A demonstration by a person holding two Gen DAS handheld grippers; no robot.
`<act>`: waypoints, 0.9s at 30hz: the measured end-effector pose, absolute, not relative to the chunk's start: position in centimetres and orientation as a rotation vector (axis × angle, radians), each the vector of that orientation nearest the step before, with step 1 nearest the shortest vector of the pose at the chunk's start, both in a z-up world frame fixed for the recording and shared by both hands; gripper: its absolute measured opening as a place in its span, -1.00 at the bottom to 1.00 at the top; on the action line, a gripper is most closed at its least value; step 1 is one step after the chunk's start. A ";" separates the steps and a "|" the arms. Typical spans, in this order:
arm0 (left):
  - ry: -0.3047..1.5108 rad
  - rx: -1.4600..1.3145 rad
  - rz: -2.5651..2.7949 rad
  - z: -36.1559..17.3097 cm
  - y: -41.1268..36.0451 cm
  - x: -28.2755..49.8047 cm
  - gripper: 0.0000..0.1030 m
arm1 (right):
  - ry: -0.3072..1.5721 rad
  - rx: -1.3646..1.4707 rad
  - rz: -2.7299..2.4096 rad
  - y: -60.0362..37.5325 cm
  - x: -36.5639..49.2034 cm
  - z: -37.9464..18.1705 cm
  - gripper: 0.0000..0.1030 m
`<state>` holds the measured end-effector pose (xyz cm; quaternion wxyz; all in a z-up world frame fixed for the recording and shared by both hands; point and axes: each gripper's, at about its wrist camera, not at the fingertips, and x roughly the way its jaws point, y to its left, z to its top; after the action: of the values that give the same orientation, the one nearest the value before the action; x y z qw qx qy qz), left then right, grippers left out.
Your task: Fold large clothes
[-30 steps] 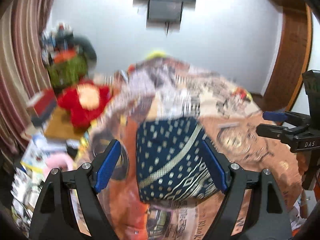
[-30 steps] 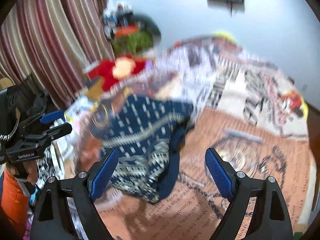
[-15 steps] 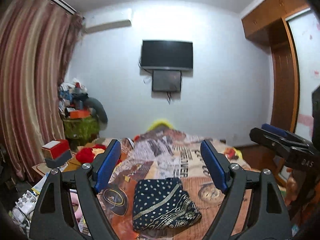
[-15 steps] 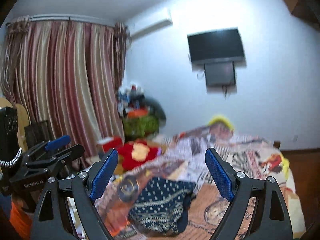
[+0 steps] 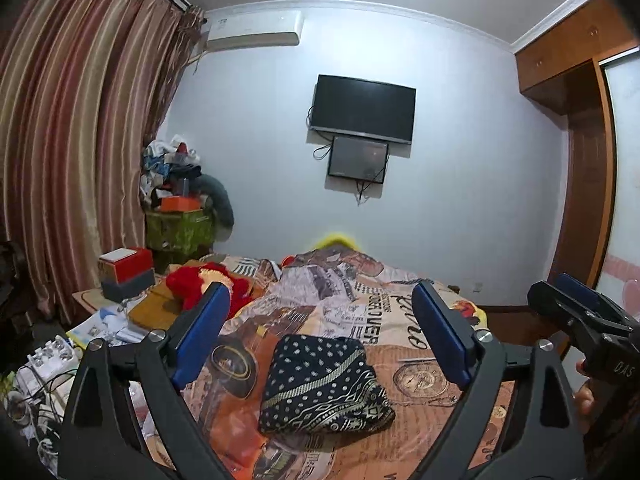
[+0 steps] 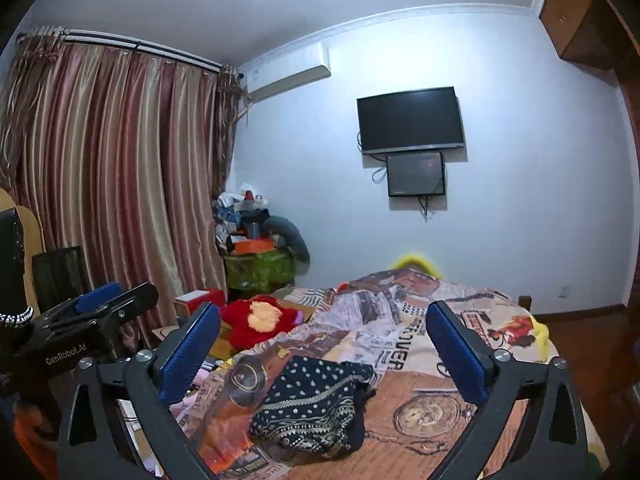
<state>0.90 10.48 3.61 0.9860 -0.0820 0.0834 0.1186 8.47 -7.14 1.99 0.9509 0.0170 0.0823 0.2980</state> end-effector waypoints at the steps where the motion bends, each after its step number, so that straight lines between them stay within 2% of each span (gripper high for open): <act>1: 0.171 -0.168 0.238 3.5 10.5 0.9 0.81 | 0.175 0.035 0.606 -7.1 8.5 1.9 0.99; 27: 0.210 -0.123 0.223 2.1 9.2 1.0 0.81 | 0.244 0.032 0.618 -6.9 9.1 0.3 0.99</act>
<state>1.02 9.15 2.07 0.9864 -0.0611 0.1046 0.1108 9.14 -6.88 0.26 0.9452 0.0159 0.1198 0.3032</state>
